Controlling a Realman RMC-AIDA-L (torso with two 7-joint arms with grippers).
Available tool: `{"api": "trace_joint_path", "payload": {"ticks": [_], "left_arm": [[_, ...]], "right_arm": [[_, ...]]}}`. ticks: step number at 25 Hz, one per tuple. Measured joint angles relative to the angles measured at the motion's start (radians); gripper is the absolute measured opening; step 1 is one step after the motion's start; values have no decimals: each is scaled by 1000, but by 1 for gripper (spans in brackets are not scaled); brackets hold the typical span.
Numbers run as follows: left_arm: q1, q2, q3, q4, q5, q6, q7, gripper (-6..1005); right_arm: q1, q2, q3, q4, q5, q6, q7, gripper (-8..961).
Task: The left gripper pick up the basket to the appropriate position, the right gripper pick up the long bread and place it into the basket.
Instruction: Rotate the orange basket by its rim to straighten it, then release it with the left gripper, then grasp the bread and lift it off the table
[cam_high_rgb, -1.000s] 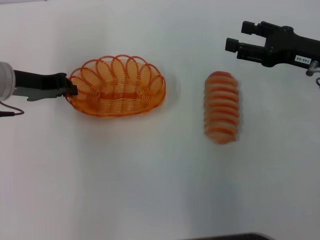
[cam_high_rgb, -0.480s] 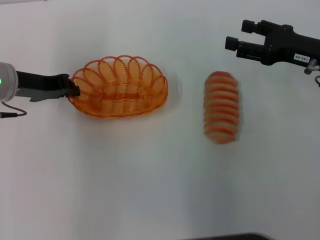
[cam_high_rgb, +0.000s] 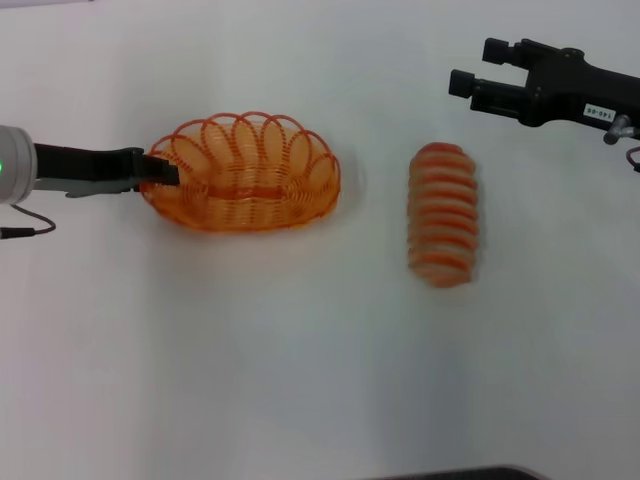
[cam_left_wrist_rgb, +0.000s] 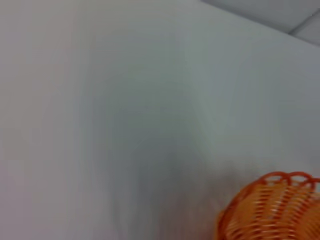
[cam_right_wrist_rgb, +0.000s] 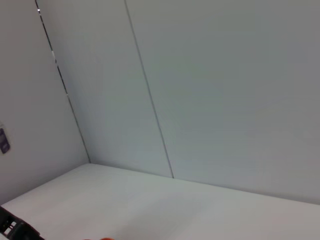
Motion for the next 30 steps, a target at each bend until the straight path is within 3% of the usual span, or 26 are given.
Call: {"api": "trace_joint_path", "payload": {"ticks": [8,13,16,24,30], "left_arm": [[89,5,-50,86,-171,40,201,430],[105,12,-159,91,-184,88,343,624],[130,13,-222,81,-235,166,583,810],[191,20,-361,25,-317,488,1145,795],[234,8,-361,14,-266,542,1256,795]], "right_arm": [[4,0,3,12,32,5,0,824],[0,0,0,17,71,4,-1,825],[-3,0,0,24,74,1,-29,825],[-9,-5,-9,32,70,-106,-88,824],[-30,-18,-64,23,65,-205,-57,825]]}}
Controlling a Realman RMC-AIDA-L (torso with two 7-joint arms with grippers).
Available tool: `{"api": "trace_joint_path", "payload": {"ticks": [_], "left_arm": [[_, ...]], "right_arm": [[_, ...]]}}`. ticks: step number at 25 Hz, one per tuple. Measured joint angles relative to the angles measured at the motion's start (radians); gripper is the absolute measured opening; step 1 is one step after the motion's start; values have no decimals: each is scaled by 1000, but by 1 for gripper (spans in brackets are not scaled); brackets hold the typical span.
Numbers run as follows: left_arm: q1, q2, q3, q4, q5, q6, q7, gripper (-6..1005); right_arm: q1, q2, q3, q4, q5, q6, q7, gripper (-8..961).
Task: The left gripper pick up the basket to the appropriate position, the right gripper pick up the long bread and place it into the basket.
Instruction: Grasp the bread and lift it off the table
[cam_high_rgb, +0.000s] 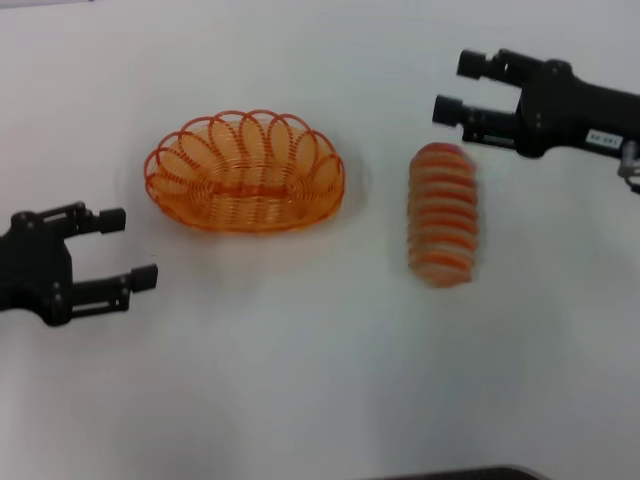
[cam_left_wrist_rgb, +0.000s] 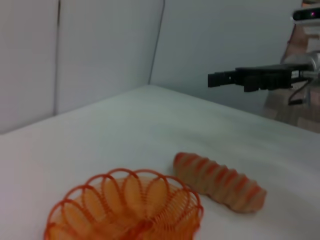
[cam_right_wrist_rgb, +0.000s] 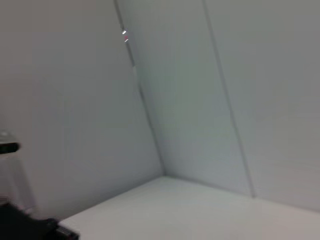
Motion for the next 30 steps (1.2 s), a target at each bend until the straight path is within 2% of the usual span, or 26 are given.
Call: {"api": "trace_joint_path", "payload": {"ticks": [5,17,30], "left_arm": [[11,-2,-4,-9,53,7,10,795],[10,-2,-6,-80,76,17,0,796],[2,-3,-3,-110,69,11,-4,796]], "right_arm": [[-14,-18,-85,-2,-67,-32,25,827],[-30,-3,-92,-26,-247,-40,-43,831],[-45,-8,-79,-26,-258,-40,-71,827]]}}
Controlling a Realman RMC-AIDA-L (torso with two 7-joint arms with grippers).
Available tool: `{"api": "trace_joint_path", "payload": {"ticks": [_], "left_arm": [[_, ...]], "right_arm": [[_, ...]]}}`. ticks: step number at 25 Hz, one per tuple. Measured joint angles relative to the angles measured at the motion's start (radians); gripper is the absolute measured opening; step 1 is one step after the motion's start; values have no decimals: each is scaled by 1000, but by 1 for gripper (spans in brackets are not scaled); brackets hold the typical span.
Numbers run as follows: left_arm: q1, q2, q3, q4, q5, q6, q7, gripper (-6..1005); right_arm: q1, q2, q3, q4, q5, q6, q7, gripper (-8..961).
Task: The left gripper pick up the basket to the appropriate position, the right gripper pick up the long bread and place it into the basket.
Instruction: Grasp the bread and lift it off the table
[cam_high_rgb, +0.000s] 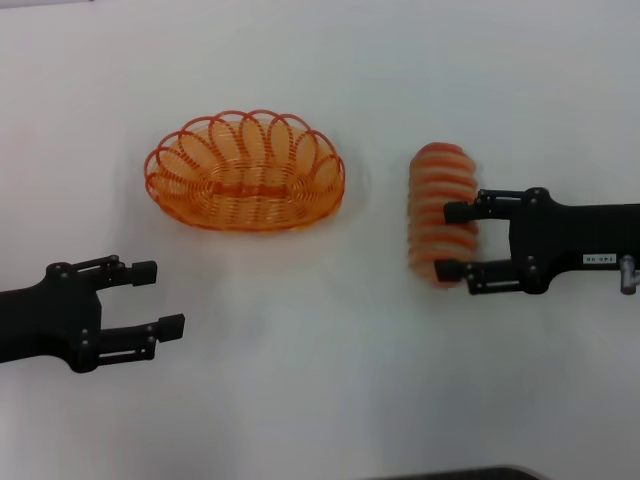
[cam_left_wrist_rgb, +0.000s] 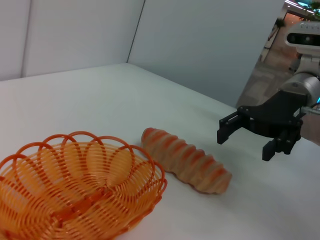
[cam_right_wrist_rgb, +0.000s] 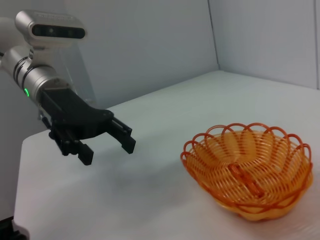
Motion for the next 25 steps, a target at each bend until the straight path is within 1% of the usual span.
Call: {"api": "trace_joint_path", "payload": {"ticks": [4,6,8,10,13,16,18,22,25], "left_arm": [[-4,2,-6,2,-2,0,0,796],[-7,4,-6,3,-2,4,0,796],[-9,5,-7,4,-2,10,1,796],[-10,6,-5,5,-1,15,3,796],[-12,7,-2,6,4,20,9,796],[-12,7,-1,6,5,23,21,796],[-10,8,0,7,6,34,32,796],[-6,8,2,7,8,64,64,796],[-5,7,3,6,14,77,81,797]], "right_arm": [[5,-8,55,-6,33,-5,87,826],[14,-13,81,-43,57,-11,212,825],[28,-16,82,-102,65,-14,382,825],[55,-20,65,-164,54,-16,557,825],[111,-37,25,-221,14,-33,790,825],[179,-57,-30,-235,-46,-52,988,825],[223,-64,-62,-238,-112,-48,1090,825],[314,-67,-81,-241,-313,-35,1237,826],[369,-70,-82,-250,-408,-45,1321,826]]}}
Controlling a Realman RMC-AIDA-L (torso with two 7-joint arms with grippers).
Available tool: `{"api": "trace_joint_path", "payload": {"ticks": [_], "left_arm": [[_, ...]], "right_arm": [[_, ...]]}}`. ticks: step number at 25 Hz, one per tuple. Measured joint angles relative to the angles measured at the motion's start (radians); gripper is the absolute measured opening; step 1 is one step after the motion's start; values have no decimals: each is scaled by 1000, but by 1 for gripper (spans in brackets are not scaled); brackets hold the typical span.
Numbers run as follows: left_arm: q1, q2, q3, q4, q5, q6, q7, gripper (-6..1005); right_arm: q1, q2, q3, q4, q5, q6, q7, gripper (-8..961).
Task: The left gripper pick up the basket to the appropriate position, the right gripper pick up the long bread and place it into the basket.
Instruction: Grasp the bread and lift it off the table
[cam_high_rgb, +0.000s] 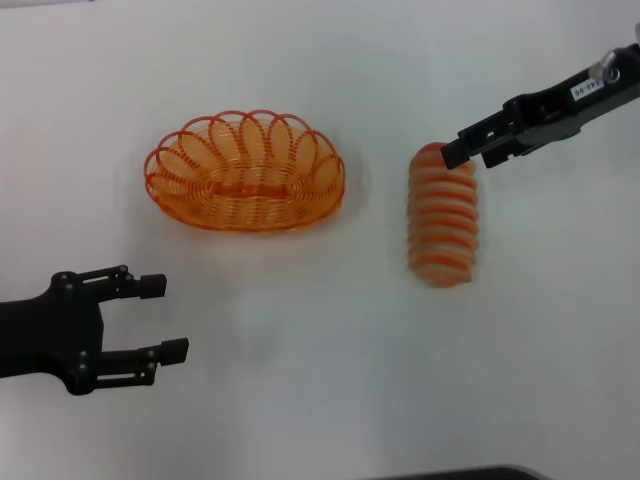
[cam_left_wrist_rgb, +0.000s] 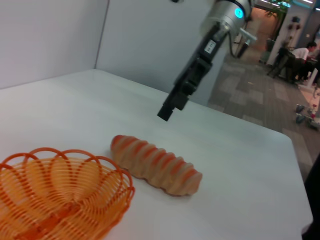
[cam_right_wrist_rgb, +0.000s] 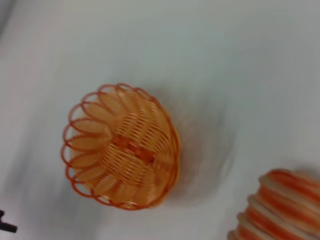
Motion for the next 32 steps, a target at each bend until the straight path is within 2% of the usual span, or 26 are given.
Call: {"api": "trace_joint_path", "payload": {"ticks": [4,9,17,25,32], "left_arm": [[-4,0,1,0,13,12,12,797],[-6,-2,10,0,15,33,40,797],[-12,-4,13,-1,9,48,84,797],[-22,-7,27,-10,8,42,130,795],[-33,-8,43,-29,8,31,160,795]], "right_arm": [[68,-1,-5,-4,-119,-28,96,826],[116,19,-59,0,-203,-41,185,826],[135,33,-193,11,-211,-32,333,825],[158,50,-233,78,-242,11,407,834],[176,54,-250,119,-243,49,460,836]]}}
